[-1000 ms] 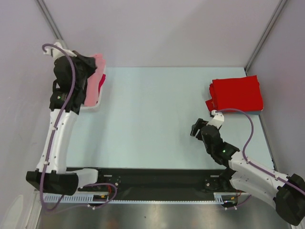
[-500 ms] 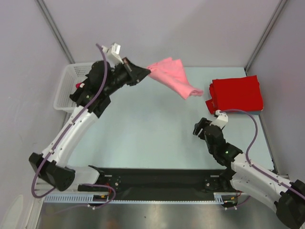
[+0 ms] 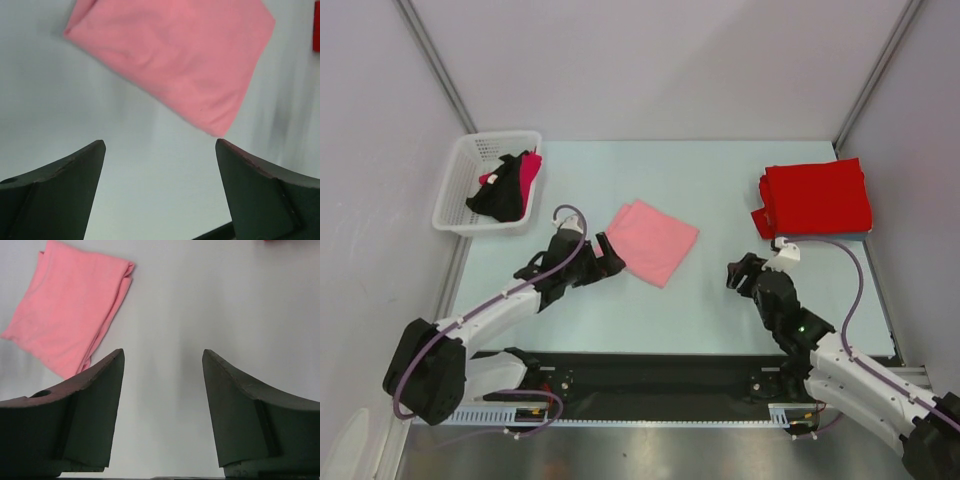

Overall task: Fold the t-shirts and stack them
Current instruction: Move the tshirt to the center of the board, then flatten the tshirt out

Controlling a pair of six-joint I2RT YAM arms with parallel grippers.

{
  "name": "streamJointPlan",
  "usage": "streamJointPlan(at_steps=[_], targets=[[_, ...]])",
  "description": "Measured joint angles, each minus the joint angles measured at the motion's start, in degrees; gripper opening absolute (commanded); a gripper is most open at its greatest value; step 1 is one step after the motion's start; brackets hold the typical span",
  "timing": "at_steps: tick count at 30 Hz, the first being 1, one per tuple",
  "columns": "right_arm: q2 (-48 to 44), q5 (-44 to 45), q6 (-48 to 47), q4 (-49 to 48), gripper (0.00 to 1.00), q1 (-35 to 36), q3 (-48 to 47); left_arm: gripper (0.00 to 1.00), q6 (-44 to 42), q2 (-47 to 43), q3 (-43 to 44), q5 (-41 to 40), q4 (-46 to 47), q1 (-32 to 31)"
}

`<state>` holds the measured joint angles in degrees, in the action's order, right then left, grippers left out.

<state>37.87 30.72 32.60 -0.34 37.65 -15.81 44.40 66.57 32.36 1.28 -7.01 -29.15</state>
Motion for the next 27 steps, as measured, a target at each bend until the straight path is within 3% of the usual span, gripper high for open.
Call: streamJointPlan(at_steps=[3, 9, 14, 27], targets=[[4.6, -3.6, -0.9, -1.9, 0.49, -0.6, -0.9, 0.96, -2.9, 1.5, 4.3, -2.4, 0.0, -0.1], [18.5, -14.5, 0.2, 0.3, 0.41, -4.7, -10.5, 0.87, -8.9, 9.6, 17.8, -8.5, 0.6, 0.0], [22.7, -18.3, 0.4, 1.3, 0.41, -6.0, -16.2, 0.63, -12.3, 21.1, 29.5, -8.8, 0.0, 0.8], [20.5, -22.1, -0.1, 3.0, 0.35, -9.6, -16.9, 0.63, -18.4, 56.7, 65.2, -2.3, -8.9, 4.0]])
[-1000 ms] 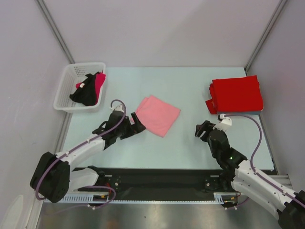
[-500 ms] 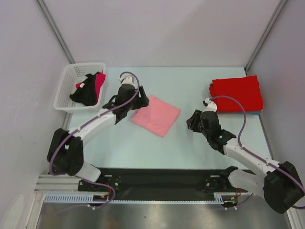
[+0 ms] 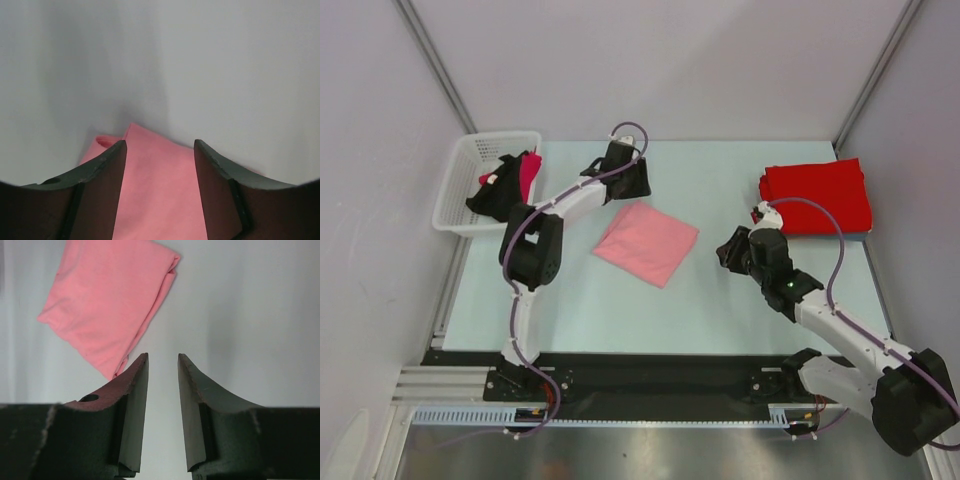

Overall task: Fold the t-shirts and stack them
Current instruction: Flatten the tshirt out

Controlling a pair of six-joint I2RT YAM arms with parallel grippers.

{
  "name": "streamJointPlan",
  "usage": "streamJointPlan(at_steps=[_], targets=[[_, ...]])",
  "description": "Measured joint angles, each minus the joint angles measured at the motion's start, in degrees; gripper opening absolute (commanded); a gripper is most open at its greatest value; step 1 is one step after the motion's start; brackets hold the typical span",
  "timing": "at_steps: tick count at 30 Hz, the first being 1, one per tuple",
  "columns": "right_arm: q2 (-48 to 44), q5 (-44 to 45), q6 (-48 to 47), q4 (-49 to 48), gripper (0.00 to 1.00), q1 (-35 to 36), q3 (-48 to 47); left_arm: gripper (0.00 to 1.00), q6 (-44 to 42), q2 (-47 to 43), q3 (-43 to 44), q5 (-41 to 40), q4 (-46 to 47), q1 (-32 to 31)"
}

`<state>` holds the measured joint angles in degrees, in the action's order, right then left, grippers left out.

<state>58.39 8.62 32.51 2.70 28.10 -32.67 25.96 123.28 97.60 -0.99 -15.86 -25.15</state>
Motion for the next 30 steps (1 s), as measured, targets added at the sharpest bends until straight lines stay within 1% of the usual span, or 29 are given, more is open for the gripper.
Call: streamJointPlan(at_steps=[3, 6, 9, 10, 12, 13, 14, 18, 22, 27, 30], targets=[[-0.6, -1.0, 0.0, 0.0, 0.35, -0.8, 0.2, 0.63, 0.0, 3.7, 3.1, 1.7, -2.1, 0.3], [-0.7, -1.7, 0.0, -0.4, 0.36, -1.2, 0.5, 0.63, 0.1, 5.2, 3.5, 2.9, -3.7, 0.5], [-0.7, -2.2, 0.0, -0.8, 0.36, -1.5, 1.2, 0.58, 0.6, 6.3, 3.5, 3.6, -5.0, 0.7], [-0.8, -2.3, 0.0, -1.1, 0.36, -1.6, 1.5, 0.44, 0.8, 6.5, 3.5, 4.0, -5.3, 0.8], [-1.0, -2.6, 0.0, -1.4, 0.36, -1.8, 2.1, 0.28, 1.4, 6.7, 3.5, 4.9, -5.5, 0.8], [-1.0, -2.6, 0.0, -1.5, 0.35, -1.8, 2.2, 0.07, 1.5, 6.7, 3.5, 5.4, -5.7, 0.8], [-1.0, -2.7, 0.0, -1.6, 0.35, -1.9, 2.3, 0.0, 1.5, 6.7, 3.5, 5.9, -5.8, 0.8], [-1.6, -2.7, 0.0, -1.7, 0.36, -2.0, 2.4, 0.0, 1.5, 6.3, 3.3, 7.1, -5.7, 0.8], [-3.1, -2.4, 0.0, -1.7, 0.36, -2.1, 2.6, 0.0, 1.5, 2.4, 1.6, 7.0, -6.2, 1.0], [-5.1, -2.0, 0.1, -0.8, 0.36, -2.1, 2.6, 0.0, 1.6, -7.1, 3.3, 6.5, -9.0, 3.0], [-7.1, -1.1, 0.1, 0.7, 0.37, -2.3, 2.6, 0.0, 1.6, -16.7, 1.9, 1.8, -8.4, 4.0]])
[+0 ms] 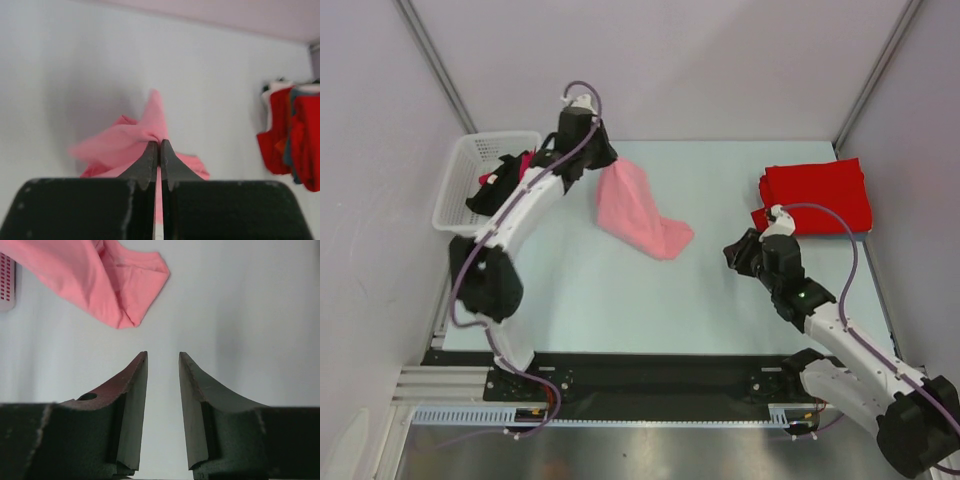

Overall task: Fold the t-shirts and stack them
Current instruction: Flatten the tshirt out

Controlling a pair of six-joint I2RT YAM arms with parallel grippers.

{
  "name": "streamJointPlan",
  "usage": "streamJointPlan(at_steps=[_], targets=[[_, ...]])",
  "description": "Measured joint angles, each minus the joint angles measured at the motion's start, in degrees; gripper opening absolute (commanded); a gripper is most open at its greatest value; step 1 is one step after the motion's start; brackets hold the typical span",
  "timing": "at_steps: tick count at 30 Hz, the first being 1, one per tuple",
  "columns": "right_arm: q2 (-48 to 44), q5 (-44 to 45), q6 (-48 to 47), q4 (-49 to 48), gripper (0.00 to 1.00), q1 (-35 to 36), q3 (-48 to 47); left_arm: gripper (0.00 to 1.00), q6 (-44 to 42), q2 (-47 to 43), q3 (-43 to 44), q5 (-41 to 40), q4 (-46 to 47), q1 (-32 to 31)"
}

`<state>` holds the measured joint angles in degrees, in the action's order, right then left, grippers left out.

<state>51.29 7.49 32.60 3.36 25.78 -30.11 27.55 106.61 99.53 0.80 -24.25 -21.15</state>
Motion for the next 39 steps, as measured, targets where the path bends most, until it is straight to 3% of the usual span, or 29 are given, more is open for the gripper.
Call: streamJointPlan(at_steps=[4, 7, 9, 11, 12, 14, 17, 21, 26, 31, 35, 36, 39], targets=[[-3.8, 2.6, 0.4, 2.1, 0.36, -0.6, 0.1, 0.0, 0.7, -22.2, -15.2, -7.7, 7.6, -6.1], [-6.2, 4.8, 1.4, 3.5, 0.36, -1.6, 0.2, 0.0, 2.4, -37.7, -31.9, -11.4, 18.1, -19.6], [-7.1, 5.9, 2.2, 4.5, 0.37, -2.2, 0.2, 0.04, 3.8, -42.3, -40.8, -14.2, 23.3, -29.9], [-7.8, 6.9, 2.9, 5.7, 0.44, -2.6, 0.2, 0.35, 4.5, -40.7, -46.8, -16.1, 27.5, -36.8], [-8.2, 7.4, 3.4, 6.3, 0.48, -2.8, 0.2, 0.66, 5.0, -38.6, -49.4, -17.0, 29.0, -40.3], [-8.5, 8.3, 4.0, 7.1, 0.63, -3.1, 0.2, 0.74, 5.9, -32.6, -51.7, -17.3, 28.9, -44.5], [-8.4, 8.5, 4.6, 8.0, 0.7, -3.3, 0.2, 0.81, 7.4, -24.1, -51.8, -18.6, 23.8, -48.7], [-6.1, 6.8, 4.6, 8.1, 0.68, -3.3, 0.2, 0.88, 7.5, -24.3, -51.1, -22.4, 17.3, -48.3], [0.5, 3.0, 2.7, 8.3, 0.58, -1.7, -0.2, 0.89, 7.2, -33.2, -49.8, -21.9, 16.5, -45.0], [8.4, 0.1, -1.2, 7.2, 0.57, 6.9, -3.5, 0.83, 7.1, -42.4, -50.6, -15.4, 17.8, -32.7], [16.2, -1.2, -3.9, 5.0, 0.55, 13.9, -8.2, 0.76, 7.8, -42.9, -53.2, -11.1, 18.4, -21.1], [17.9, -1.4, -4.3, 4.9, 0.55, 15.0, -9.5, 0.71, 8.0, -42.3, -53.7, -10.2, 18.2, -19.3], [24.6, -3.0, -6.3, 4.2, 0.66, 18.4, -14.7, 0.62, 9.1, -39.1, -55.0, -6.4, 18.3, -13.8]])
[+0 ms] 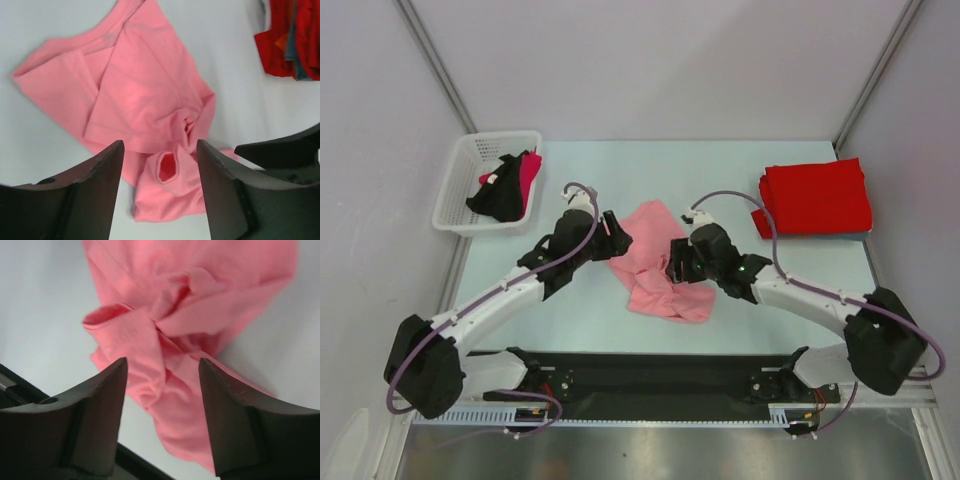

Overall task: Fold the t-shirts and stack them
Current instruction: Flatten the tshirt out

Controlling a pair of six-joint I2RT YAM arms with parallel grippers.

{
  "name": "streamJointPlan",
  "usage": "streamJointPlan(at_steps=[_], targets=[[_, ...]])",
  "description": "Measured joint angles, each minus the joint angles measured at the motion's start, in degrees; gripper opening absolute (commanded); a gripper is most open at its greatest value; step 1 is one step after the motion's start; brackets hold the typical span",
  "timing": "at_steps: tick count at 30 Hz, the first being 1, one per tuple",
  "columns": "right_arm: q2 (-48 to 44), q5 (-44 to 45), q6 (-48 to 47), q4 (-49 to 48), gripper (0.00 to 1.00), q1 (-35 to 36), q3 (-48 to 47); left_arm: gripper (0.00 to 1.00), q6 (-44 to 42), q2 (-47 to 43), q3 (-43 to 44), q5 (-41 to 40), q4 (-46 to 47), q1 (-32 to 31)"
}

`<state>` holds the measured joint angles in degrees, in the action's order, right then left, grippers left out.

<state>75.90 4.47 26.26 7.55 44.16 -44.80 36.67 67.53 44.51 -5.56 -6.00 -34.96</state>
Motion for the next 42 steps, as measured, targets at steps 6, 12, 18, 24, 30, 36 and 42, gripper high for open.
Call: streamJointPlan(at_steps=[6, 12, 18, 24, 30, 36, 42], targets=[[8.6, -1.3, -3.9, -2.3, 0.8, 5.0, -6.0, 0.67, 0.9, 8.4, -0.3, 5.9, 1.2, 4.4], [15.5, -2.3, -5.3, -2.4, 0.63, 5.5, -10.0, 0.57, 0.9, 16.3, 1.5, 8.3, 1.2, 4.7], [17.6, -5.0, -5.4, -2.6, 0.02, 4.3, -10.3, 0.56, 0.8, 19.8, 2.8, 8.5, 1.2, 5.3], [12.4, -5.5, -2.4, -4.3, 0.0, -0.4, -5.1, 0.52, 0.2, 22.2, 3.4, 7.5, 1.1, 6.3], [0.1, -5.1, 0.1, -5.0, 0.0, -4.6, 3.2, 0.45, -0.7, 26.6, 5.2, 7.2, 0.9, 8.2], [-3.4, -5.3, 1.2, -5.4, 0.0, -5.0, 6.1, 0.46, -0.8, 29.5, 6.8, 7.1, 0.7, 8.3], [-4.7, -5.4, 2.3, -5.3, 0.0, -5.0, 8.3, 0.57, -1.0, 30.6, 7.7, 5.9, 0.2, 8.3]])
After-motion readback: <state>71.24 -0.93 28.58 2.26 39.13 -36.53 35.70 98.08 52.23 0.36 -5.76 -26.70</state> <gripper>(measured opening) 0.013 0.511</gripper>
